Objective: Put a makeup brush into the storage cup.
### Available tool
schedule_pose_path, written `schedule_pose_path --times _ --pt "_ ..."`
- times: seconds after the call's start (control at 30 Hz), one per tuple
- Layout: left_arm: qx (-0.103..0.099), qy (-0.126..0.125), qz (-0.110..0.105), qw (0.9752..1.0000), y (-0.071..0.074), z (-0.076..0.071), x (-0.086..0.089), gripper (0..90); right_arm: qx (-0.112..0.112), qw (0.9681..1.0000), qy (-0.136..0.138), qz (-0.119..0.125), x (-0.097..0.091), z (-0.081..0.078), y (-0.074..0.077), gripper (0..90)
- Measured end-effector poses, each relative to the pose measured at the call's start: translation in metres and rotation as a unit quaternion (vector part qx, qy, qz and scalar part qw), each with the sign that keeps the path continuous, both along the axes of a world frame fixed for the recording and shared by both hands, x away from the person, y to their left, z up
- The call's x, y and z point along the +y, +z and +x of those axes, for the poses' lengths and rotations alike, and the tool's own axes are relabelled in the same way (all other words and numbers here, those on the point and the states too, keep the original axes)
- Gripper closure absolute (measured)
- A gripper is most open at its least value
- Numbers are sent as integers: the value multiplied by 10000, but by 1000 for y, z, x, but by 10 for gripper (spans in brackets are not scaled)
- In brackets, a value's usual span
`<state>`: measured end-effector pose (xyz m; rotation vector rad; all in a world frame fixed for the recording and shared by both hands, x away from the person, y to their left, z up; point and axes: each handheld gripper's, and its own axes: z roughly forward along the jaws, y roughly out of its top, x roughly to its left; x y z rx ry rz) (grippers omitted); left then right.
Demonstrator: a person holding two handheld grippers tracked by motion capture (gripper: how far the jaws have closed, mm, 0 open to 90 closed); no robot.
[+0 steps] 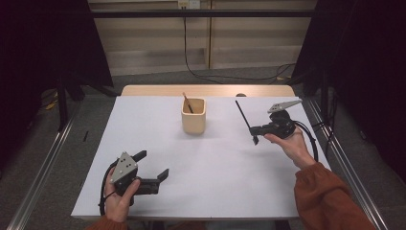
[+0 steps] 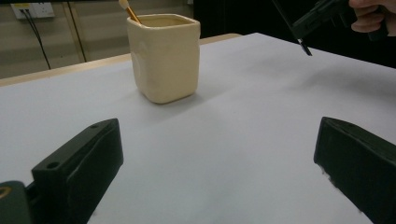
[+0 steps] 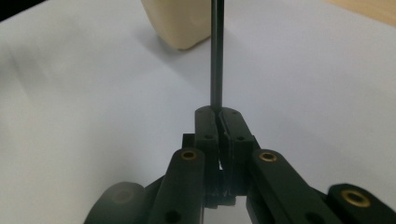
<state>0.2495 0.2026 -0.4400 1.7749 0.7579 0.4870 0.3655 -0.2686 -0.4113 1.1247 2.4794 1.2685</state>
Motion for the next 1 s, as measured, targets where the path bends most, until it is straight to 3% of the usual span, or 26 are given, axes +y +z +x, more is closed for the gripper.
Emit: schedule_pose_path --times 0.13,0.47,0.8,1.0 --pt "-14 -1 -2 10000 0 0 0 13 -229 9995 -52 217 -3 -2 1 867" --pt "14 -8 -7 10000 0 0 1 13 -471 9972 -165 562 -12 -5 2 866" --pt "-16 -25 0 10000 1 0 1 13 -760 9932 -207 855 -17 -8 6 866" --pt "-38 44 -17 10000 1 -1 3 14 -922 9891 -177 1137 -23 -12 13 866"
